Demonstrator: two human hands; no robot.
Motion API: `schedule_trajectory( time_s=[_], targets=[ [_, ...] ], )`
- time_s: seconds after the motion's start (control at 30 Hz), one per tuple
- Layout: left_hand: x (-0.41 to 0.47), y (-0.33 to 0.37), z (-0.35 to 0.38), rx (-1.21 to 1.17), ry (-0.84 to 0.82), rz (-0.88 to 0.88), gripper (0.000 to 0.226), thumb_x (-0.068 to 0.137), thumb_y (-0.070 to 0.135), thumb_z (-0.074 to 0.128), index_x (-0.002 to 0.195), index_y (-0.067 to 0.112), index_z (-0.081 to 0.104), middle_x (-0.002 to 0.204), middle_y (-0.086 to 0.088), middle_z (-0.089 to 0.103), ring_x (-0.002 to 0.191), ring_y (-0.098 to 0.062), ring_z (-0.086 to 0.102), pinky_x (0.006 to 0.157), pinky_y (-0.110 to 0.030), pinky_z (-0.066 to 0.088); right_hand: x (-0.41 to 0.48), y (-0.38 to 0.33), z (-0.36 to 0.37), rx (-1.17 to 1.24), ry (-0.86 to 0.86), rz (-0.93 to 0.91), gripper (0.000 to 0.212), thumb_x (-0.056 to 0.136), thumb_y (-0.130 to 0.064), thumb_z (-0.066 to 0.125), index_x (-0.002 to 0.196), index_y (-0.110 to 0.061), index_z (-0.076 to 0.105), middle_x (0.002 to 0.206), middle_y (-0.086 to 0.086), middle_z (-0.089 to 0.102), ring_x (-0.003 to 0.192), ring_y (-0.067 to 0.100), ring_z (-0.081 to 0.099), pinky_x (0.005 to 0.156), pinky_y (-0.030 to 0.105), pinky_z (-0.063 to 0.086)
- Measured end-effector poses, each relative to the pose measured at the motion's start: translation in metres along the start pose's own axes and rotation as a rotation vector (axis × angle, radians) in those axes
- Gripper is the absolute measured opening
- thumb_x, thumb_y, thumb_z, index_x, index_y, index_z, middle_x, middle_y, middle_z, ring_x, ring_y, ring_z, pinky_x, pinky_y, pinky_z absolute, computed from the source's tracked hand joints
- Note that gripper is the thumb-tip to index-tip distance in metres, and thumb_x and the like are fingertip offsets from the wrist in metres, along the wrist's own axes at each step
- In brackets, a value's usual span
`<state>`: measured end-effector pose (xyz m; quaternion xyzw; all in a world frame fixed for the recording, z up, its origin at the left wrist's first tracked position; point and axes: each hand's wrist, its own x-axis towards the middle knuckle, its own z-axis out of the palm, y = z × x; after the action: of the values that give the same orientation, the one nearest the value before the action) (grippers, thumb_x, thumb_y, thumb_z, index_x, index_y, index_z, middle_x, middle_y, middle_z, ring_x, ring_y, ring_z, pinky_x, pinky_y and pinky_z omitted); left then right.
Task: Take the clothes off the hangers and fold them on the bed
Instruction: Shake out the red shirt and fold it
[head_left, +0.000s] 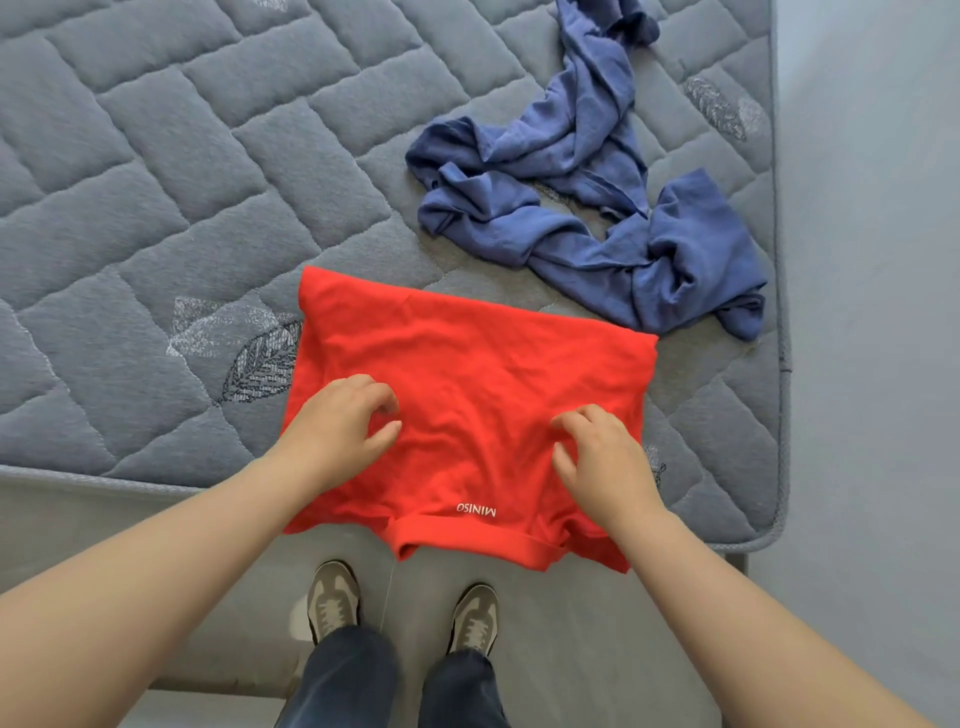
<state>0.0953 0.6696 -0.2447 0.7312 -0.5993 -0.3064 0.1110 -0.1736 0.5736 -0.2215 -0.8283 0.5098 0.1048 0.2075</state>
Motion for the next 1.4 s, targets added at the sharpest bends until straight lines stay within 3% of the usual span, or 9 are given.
schedule_trajectory(
  time_s=[0.23, 0.37, 0.53, 0.73, 0.9, 1.07, 1.2, 1.4],
  targets=[
    [0.070, -0.004, -0.029, 0.160, 0.007, 0.019, 0.052, 0.081, 0.027, 0.070, 0.126, 0.008, 0.052, 0.125, -0.010, 0.051, 0.117, -0.030, 0.048, 0.102, -0.041, 0.037, 0.071, 0.005, -0.029, -0.066, -0.004, 0.040, 0.037, 0.089, -0.022, 0.058, 0.126, -0.013, 0.056, 0.123, 0.009, 0.054, 0.115, 0.029, 0.048, 0.098, 0.039, 0.040],
    [0.109, -0.005, -0.028, 0.261, -0.036, -0.009, 0.065, 0.082, 0.032, 0.069, 0.135, 0.007, 0.042, 0.134, -0.011, 0.044, 0.124, -0.030, 0.043, 0.106, -0.038, 0.032, 0.115, 0.007, -0.034, -0.067, -0.072, -0.036, 0.045, 0.089, -0.021, 0.059, 0.131, -0.010, 0.050, 0.130, 0.010, 0.049, 0.122, 0.029, 0.046, 0.103, 0.040, 0.037],
    [0.148, -0.005, -0.019, 0.579, -0.130, -0.126, 0.056, 0.084, 0.045, 0.063, 0.125, 0.013, 0.044, 0.125, -0.008, 0.048, 0.117, -0.029, 0.048, 0.102, -0.041, 0.035, 0.148, 0.030, -0.032, -0.208, -0.152, -0.017, 0.046, 0.091, -0.031, 0.060, 0.129, -0.010, 0.046, 0.128, 0.008, 0.050, 0.121, 0.027, 0.047, 0.102, 0.038, 0.037],
    [0.169, -0.022, -0.022, 0.716, -0.209, -0.035, 0.046, 0.088, 0.060, 0.048, 0.108, 0.020, 0.057, 0.113, -0.001, 0.060, 0.108, -0.024, 0.059, 0.085, -0.034, 0.038, 0.168, 0.048, -0.031, -0.173, -0.186, 0.021, 0.025, 0.094, -0.035, 0.056, 0.099, -0.011, 0.060, 0.107, 0.009, 0.062, 0.105, 0.030, 0.059, 0.076, 0.035, 0.041],
    [0.176, -0.029, -0.044, 0.477, -0.091, -0.081, 0.036, 0.093, 0.049, 0.050, 0.099, 0.013, 0.050, 0.102, -0.009, 0.066, 0.098, -0.032, 0.062, 0.068, -0.037, 0.040, 0.192, 0.049, -0.057, -0.183, -0.047, 0.053, 0.027, 0.095, -0.038, 0.055, 0.092, -0.012, 0.064, 0.100, 0.007, 0.060, 0.098, 0.030, 0.060, 0.066, 0.033, 0.035],
    [0.236, -0.023, -0.082, 0.445, 0.068, -0.061, 0.039, 0.089, 0.048, 0.057, 0.098, 0.010, 0.052, 0.104, -0.015, 0.066, 0.098, -0.038, 0.062, 0.065, -0.037, 0.034, 0.238, 0.040, -0.090, -0.271, 0.072, 0.087, 0.028, 0.095, -0.033, 0.055, 0.106, -0.010, 0.065, 0.110, 0.014, 0.059, 0.102, 0.037, 0.058, 0.076, 0.041, 0.042],
    [0.245, -0.022, -0.084, 0.486, 0.026, -0.113, 0.045, 0.086, 0.049, 0.061, 0.106, 0.008, 0.053, 0.111, -0.015, 0.061, 0.106, -0.037, 0.056, 0.078, -0.041, 0.042, 0.245, 0.020, -0.084, -0.310, 0.079, 0.145, 0.030, 0.092, -0.028, 0.058, 0.117, -0.010, 0.059, 0.120, 0.015, 0.053, 0.114, 0.036, 0.049, 0.089, 0.044, 0.039],
    [0.184, -0.037, -0.073, 0.231, 0.212, -0.161, 0.062, 0.079, 0.037, 0.071, 0.128, 0.005, 0.049, 0.134, -0.015, 0.045, 0.121, -0.035, 0.042, 0.105, -0.043, 0.033, 0.220, -0.040, -0.061, -0.063, 0.071, -0.075, 0.034, 0.087, -0.020, 0.057, 0.119, -0.011, 0.057, 0.119, 0.010, 0.052, 0.112, 0.031, 0.049, 0.092, 0.044, 0.041]
  ],
)
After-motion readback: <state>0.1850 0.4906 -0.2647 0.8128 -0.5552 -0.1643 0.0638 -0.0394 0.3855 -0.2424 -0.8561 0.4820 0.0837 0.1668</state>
